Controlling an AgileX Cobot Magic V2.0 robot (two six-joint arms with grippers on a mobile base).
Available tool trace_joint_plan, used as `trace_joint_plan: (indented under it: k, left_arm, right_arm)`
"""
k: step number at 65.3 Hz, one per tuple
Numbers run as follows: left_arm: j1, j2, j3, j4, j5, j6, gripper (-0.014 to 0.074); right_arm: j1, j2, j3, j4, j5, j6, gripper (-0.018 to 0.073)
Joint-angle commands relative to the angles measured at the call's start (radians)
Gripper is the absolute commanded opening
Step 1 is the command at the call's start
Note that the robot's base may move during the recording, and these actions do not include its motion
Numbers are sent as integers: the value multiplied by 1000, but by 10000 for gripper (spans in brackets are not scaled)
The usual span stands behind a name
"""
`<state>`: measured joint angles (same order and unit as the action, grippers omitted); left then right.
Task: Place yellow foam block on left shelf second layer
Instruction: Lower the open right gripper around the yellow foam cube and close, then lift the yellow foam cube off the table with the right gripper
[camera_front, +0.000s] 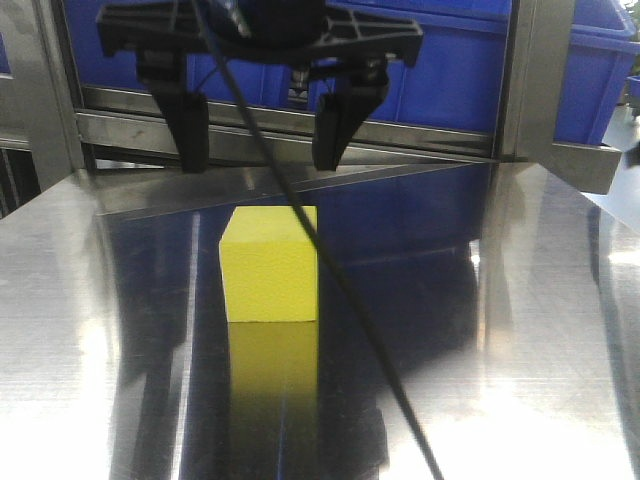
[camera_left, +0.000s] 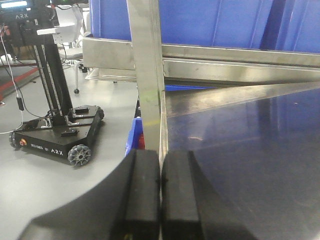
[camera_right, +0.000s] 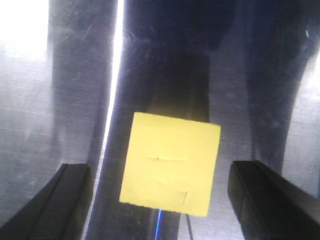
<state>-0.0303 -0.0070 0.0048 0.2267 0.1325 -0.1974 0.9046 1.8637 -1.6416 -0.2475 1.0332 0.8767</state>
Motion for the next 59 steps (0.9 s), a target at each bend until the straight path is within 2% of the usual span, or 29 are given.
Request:
trace_joint_plan:
  k: [1,59]
  left_arm:
    - [-7,-14,26,-3,-85,-4,136]
    - [-7,-14,26,-3,-85,-4,136]
  right_arm:
    - [-1,-31,-37,-42,-14,10,627]
    - [-32,73,-31,-38,-20,12,621]
